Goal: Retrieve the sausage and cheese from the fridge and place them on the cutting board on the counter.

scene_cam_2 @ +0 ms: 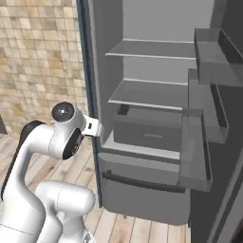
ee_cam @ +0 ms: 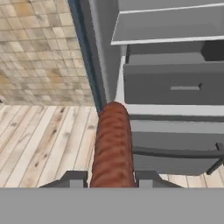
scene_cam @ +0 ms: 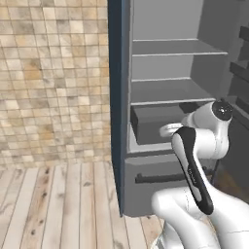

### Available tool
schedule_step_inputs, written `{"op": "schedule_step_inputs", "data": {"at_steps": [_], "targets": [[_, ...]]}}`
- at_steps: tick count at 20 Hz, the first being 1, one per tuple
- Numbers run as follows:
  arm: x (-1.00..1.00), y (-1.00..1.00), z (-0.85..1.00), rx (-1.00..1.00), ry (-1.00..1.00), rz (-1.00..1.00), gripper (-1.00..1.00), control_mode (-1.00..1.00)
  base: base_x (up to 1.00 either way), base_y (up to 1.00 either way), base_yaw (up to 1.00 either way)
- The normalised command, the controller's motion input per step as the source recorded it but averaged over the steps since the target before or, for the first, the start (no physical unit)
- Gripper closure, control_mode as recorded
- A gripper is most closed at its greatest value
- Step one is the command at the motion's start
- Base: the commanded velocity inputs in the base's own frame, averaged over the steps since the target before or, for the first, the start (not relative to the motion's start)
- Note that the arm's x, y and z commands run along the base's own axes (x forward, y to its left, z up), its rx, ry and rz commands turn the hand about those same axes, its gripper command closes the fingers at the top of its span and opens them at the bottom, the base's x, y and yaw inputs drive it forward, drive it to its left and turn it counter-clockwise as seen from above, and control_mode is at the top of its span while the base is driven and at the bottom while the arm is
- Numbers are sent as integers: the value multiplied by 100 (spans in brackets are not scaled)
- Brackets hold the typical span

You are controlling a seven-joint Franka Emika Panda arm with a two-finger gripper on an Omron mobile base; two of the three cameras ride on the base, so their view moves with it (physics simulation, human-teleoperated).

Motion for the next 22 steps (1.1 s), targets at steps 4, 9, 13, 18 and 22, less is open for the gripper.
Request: {"op": "schedule_step_inputs", "data": {"at_steps": [4, 9, 13, 18, 22], "targets": [[0, 0, 0, 0, 0, 0, 100, 100, -26, 100, 50], [0, 0, 0, 0, 0, 0, 100, 100, 14, 100, 51], [0, 0, 0, 0, 0, 0, 100, 100, 99, 51, 28], [0, 0, 0, 0, 0, 0, 100, 100, 100, 3, 14], [0, 0, 0, 0, 0, 0, 100, 100, 100, -4, 1]]}}
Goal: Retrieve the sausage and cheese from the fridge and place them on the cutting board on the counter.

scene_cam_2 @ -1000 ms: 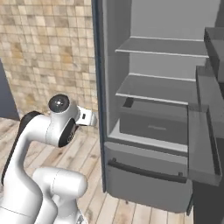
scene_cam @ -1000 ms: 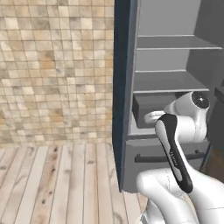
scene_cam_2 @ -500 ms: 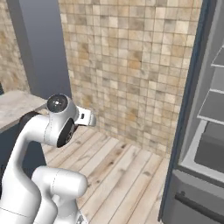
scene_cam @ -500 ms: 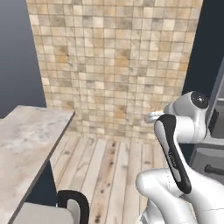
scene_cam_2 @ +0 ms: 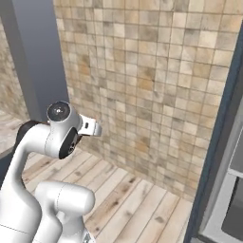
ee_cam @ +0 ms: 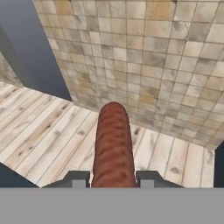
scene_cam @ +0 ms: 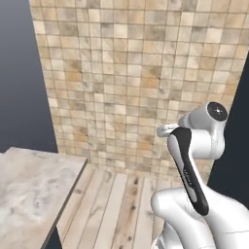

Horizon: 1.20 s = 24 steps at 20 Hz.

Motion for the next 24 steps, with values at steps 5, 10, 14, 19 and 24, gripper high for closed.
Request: {"op": "schedule_step_inputs", "data": {"at_steps": [5, 10, 14, 19, 24], "targets": [[0, 0, 0, 0, 0, 0, 100, 100, 99, 7, 2], [0, 0, 0, 0, 0, 0, 100, 100, 94, 33, 9], [0, 0, 0, 0, 0, 0, 100, 100, 93, 33, 20], [0, 0, 0, 0, 0, 0, 100, 100, 75, 58, 34], [0, 0, 0, 0, 0, 0, 100, 100, 44, 52, 59]]}}
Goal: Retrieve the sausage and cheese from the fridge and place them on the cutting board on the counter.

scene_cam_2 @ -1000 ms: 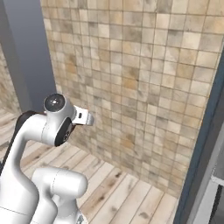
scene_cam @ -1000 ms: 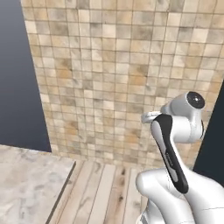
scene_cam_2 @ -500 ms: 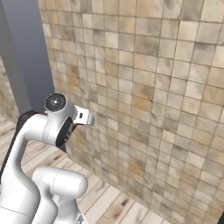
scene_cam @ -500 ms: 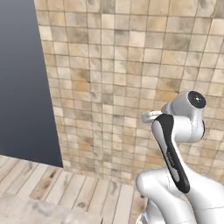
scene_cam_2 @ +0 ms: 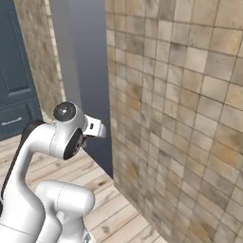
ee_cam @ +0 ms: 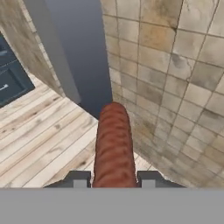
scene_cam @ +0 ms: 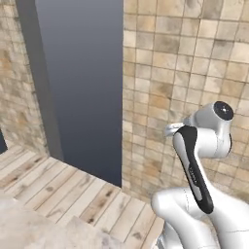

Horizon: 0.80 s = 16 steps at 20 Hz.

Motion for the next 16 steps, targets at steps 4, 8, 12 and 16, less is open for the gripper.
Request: {"op": "schedule_step_inputs", "data": {"at_steps": [4, 8, 12, 16], "targets": [[0, 0, 0, 0, 0, 0, 100, 100, 27, 43, 65], [0, 0, 0, 0, 0, 0, 100, 100, 69, 3, 61], [0, 0, 0, 0, 0, 0, 100, 100, 28, -20, 49], [0, 0, 0, 0, 0, 0, 100, 100, 29, -14, 50]]}}
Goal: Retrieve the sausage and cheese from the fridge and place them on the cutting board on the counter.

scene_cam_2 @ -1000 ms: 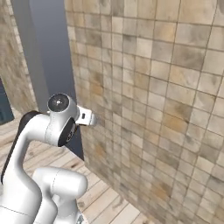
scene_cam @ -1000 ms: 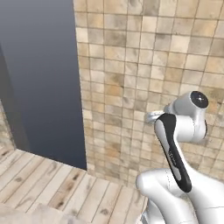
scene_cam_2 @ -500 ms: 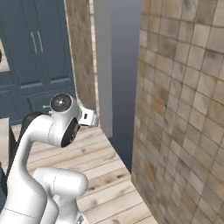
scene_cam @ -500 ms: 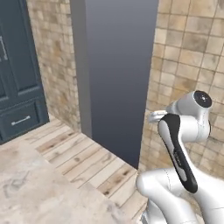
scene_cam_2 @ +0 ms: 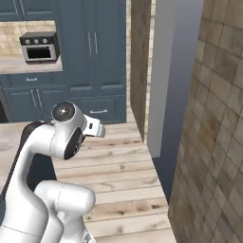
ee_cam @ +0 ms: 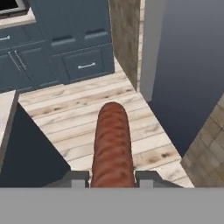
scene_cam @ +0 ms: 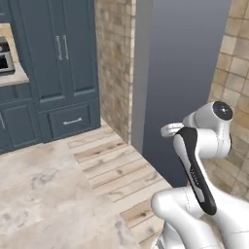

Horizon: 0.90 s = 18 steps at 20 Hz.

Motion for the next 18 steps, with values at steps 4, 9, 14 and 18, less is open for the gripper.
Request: {"op": "schedule_step_inputs", "data": {"at_steps": [4, 9, 14, 18], "targets": [[0, 0, 0, 0, 0, 0, 100, 100, 65, -23, 51], [0, 0, 0, 0, 0, 0, 100, 100, 93, -61, 23], [0, 0, 0, 0, 0, 0, 100, 100, 93, -48, 11], [0, 0, 0, 0, 0, 0, 100, 100, 100, -2, 17]]}}
